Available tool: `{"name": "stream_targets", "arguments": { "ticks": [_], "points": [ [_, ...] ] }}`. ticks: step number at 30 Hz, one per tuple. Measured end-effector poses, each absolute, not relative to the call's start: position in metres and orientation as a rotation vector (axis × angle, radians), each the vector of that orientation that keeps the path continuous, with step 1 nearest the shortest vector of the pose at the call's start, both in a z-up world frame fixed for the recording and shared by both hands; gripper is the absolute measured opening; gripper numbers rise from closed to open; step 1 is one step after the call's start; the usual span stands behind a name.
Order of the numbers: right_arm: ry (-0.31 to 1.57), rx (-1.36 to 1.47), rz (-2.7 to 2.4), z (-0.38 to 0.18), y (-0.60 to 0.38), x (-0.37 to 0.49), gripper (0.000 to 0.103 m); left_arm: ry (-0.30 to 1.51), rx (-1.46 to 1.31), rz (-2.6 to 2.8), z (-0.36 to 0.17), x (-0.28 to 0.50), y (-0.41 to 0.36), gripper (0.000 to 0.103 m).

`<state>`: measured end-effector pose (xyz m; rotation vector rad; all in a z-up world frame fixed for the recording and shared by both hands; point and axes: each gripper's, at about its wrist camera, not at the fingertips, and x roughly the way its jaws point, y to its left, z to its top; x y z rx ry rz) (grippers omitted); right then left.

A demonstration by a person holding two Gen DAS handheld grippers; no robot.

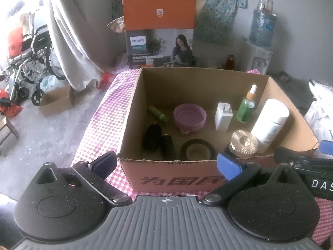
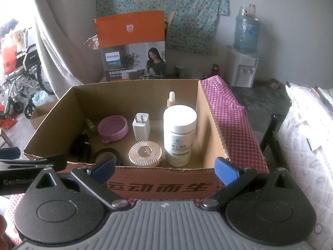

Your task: Organize rigid objects

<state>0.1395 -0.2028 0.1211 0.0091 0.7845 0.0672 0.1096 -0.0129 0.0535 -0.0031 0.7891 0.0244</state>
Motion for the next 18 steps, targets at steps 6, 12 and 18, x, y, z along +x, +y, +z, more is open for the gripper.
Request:
{"name": "stream_targets", "arguments": {
  "ticks": [6, 12, 18],
  "points": [
    [0.787, 0.011, 0.064, 0.1211, -0.2052, 0.1404, 0.103, 0.787, 0.003, 0.025, 0.0538, 0.1091, -0.0134, 0.103],
    [0.786, 0.013, 0.064, 0.1210, -0.2062, 0.1412, 0.103, 0.783, 0.011, 0.028, 0.0553, 0.1082, -0.0147, 0.102],
    [0.782, 0.015, 0.061, 0.1219, -0.2088, 0.1384, 0.103, 0.782, 0.012, 0.028, 0.0563, 0.1087, -0.0155, 0.102]
  ]
}}
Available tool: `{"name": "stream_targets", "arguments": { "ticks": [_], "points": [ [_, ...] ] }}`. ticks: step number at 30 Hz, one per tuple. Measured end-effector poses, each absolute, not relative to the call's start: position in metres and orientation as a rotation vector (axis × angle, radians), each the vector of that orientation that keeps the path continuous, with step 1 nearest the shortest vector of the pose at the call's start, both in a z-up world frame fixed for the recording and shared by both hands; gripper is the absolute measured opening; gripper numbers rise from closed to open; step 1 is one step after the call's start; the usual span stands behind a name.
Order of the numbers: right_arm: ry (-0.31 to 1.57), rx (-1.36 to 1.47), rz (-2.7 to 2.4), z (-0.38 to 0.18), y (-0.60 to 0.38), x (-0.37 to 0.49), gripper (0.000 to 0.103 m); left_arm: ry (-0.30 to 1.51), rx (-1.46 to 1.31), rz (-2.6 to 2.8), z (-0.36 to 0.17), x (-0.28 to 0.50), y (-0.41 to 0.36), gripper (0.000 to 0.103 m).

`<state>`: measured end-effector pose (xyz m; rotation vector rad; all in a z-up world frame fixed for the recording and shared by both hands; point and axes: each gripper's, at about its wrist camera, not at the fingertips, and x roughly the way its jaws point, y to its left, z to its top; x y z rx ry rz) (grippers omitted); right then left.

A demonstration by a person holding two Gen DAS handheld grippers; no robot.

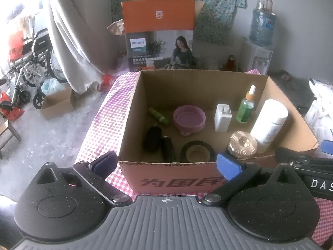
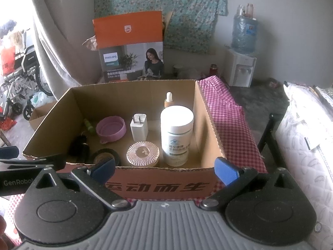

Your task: Organize rigid objects

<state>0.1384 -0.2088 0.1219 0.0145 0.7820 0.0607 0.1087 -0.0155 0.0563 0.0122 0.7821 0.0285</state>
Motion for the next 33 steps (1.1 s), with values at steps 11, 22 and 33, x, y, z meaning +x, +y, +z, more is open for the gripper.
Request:
{"name": "stream_targets", "arguments": {
  "ticks": [11, 22, 33],
  "points": [
    [0.780, 0.016, 0.059, 0.1248, -0.2099, 0.1370, 0.103, 0.781, 0.013, 0.029, 0.0580, 0.1085, -0.0176, 0.102],
    [0.778, 0.019, 0.058, 0.1276, -0.2093, 0.1356, 0.103, 0.776, 0.017, 0.026, 0.0613, 0.1084, -0.0183, 0.102],
    [0.778, 0.019, 0.057, 0.1283, -0.2091, 0.1347, 0.103, 0.777, 0.017, 0.027, 0.0627, 0.1082, -0.0192, 0.102]
  ]
}}
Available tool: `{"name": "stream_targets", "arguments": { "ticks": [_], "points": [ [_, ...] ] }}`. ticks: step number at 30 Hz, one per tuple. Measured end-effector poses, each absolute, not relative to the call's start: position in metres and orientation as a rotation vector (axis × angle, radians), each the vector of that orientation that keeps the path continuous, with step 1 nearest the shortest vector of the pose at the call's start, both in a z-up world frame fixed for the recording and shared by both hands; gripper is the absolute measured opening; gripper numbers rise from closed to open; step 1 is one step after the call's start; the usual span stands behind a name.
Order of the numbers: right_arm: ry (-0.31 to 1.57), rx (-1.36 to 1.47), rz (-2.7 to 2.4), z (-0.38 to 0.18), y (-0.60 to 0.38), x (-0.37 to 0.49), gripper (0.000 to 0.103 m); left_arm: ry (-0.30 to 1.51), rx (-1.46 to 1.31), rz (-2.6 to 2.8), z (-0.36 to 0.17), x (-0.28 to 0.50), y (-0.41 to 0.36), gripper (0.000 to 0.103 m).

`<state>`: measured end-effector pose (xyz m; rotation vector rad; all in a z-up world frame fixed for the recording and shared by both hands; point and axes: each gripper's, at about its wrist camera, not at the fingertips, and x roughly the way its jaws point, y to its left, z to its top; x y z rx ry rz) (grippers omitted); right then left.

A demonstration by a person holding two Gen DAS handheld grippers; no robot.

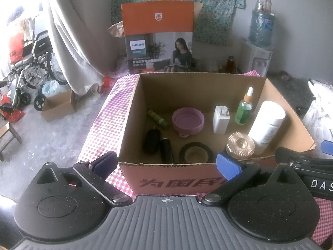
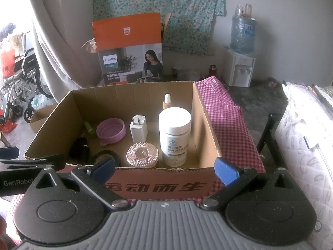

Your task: Organize rigid objects

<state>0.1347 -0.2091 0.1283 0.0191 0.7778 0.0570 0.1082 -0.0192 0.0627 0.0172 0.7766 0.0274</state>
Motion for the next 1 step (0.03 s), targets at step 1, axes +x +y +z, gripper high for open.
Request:
{"name": "stream_targets", "arguments": {
  "ticks": [1],
  "points": [
    [0.779, 0.020, 0.057, 0.1281, -0.2092, 0.1349, 0.103, 0.776, 0.017, 0.027, 0.0622, 0.1080, -0.0192, 0.102]
  ]
}}
